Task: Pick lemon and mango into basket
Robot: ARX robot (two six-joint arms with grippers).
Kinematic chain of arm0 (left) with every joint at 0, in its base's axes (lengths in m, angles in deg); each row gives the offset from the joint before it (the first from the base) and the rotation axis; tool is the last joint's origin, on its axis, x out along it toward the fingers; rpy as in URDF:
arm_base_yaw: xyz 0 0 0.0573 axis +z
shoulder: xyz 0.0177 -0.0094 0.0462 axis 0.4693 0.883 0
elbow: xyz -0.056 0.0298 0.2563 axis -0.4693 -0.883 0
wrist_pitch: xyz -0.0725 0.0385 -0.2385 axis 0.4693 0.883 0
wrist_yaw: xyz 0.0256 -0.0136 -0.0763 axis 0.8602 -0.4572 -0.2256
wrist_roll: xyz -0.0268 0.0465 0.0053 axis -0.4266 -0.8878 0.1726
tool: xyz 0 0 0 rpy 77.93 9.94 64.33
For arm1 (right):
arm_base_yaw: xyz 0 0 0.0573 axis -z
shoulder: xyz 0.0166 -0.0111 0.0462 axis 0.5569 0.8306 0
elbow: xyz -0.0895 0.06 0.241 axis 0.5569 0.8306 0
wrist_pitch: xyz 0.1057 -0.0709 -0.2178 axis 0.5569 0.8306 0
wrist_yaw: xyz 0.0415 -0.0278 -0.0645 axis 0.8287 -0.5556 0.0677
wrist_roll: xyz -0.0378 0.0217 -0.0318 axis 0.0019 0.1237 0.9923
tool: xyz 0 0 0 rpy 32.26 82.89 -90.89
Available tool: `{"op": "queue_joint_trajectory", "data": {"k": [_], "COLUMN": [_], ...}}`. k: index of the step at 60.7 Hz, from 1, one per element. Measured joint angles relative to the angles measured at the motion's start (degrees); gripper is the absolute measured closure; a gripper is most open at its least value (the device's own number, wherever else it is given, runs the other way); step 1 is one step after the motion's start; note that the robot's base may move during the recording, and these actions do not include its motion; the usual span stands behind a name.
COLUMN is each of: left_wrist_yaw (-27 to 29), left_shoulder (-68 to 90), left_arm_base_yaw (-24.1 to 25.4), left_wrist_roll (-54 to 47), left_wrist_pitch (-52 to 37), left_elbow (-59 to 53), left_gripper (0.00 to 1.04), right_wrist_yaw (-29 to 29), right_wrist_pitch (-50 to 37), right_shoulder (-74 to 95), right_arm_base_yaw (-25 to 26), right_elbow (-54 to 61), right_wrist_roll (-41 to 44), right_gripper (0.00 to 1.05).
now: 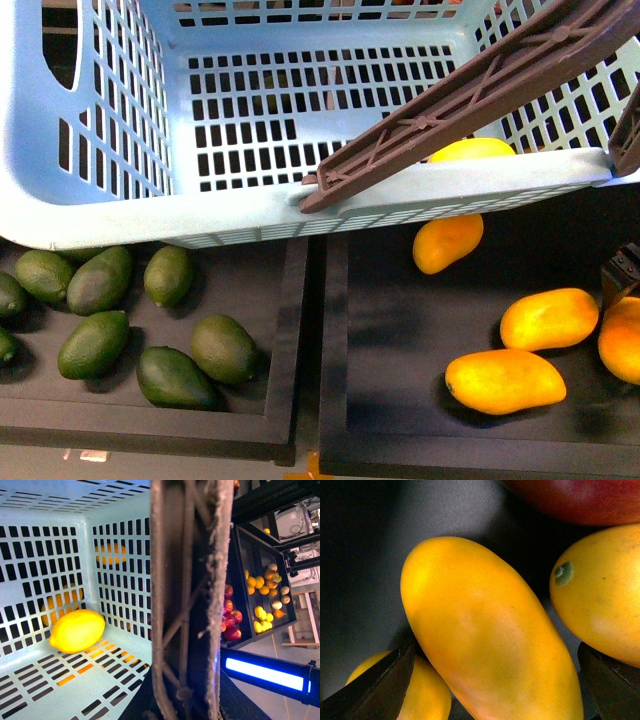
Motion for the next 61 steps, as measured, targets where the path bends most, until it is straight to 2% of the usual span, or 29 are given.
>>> {"op": "queue_joint_trajectory", "data": {"k": [8,16,23,48,55,61], "left_wrist_yaw": [-0.1,-0.1,-0.1,-0.1,-0.1,-0.1], "left_shoulder": [0.0,0.0,0.0,0.0,0.0,0.0], "left_arm_base_yaw": [0.0,0.0,0.0,0.0,0.0,0.0], "left_wrist_roll": [0.0,0.0,0.0,0.0,0.0,0.0], "left_wrist_pitch": [0.0,0.0,0.0,0.0,0.0,0.0], "left_elbow": [0.0,0.0,0.0,0.0,0.0,0.0], "left_gripper": [0.99,0.99,0.99,0.99,0.99,0.99], "right_wrist_yaw": [-0.1,-0.2,-0.4,2.1,-0.1,1.5], "right_wrist_pitch": [0.1,0.2,0.0,-0.9,-2.5,-2.9], "right_shoulder": [1.2,1.7,1.7,-8.2,-15.2,-22.2], "right_arm_base_yaw": [0.0,0.0,0.1,1.4,1.8,2.3], "right_elbow": [-0.9,-1.0,-0.8,2.7,3.9,5.0], "right_wrist_roll": [0.8,1.9,1.8,-0.5,2.6,6.5], "right_gripper": [0.1,0.28,0.39,0.41,0.41,0.41]}}
